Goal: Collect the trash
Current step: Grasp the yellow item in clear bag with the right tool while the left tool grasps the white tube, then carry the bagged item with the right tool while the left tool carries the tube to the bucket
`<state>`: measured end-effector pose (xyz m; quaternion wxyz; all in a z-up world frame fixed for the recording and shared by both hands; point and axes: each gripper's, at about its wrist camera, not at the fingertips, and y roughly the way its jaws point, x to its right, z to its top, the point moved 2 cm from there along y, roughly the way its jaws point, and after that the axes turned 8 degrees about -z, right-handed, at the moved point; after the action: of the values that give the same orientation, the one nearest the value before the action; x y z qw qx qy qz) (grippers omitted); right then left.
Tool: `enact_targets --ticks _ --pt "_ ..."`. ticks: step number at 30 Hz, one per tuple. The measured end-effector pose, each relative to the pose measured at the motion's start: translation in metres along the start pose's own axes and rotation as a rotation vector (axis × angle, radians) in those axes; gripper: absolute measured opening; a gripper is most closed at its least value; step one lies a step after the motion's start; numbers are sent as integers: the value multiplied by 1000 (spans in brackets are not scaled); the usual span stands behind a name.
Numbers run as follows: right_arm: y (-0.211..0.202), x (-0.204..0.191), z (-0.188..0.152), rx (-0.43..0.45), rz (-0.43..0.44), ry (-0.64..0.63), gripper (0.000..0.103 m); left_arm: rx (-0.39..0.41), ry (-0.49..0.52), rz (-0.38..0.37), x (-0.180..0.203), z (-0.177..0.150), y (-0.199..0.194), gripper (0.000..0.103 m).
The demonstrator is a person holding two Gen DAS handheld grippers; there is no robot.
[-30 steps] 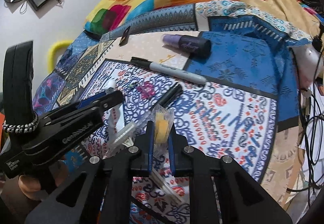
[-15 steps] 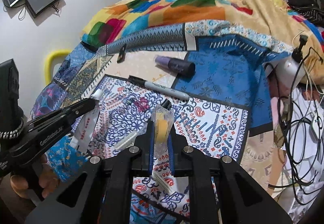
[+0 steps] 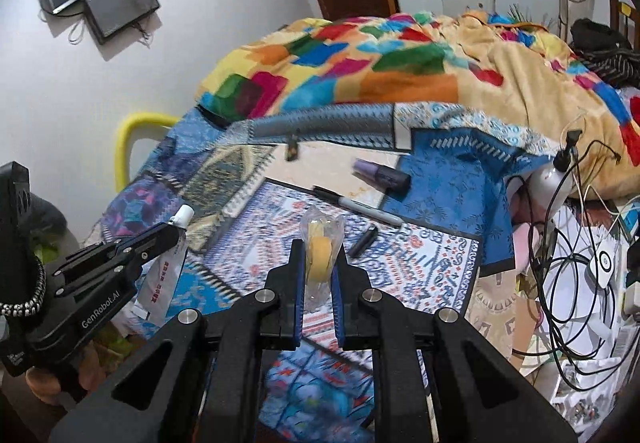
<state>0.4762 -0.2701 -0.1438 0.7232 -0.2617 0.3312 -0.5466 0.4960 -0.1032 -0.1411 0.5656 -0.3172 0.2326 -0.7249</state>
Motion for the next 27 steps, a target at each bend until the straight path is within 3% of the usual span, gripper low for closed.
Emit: enact_targets --ticks 14,27 --pt "-69 -94 -27 40 82 -120 11 84 -84 80 -48 -53 -127 3" --pt "-73 -217 -86 -28 202 -270 11 66 -236 234 -140 -148 -217 3"
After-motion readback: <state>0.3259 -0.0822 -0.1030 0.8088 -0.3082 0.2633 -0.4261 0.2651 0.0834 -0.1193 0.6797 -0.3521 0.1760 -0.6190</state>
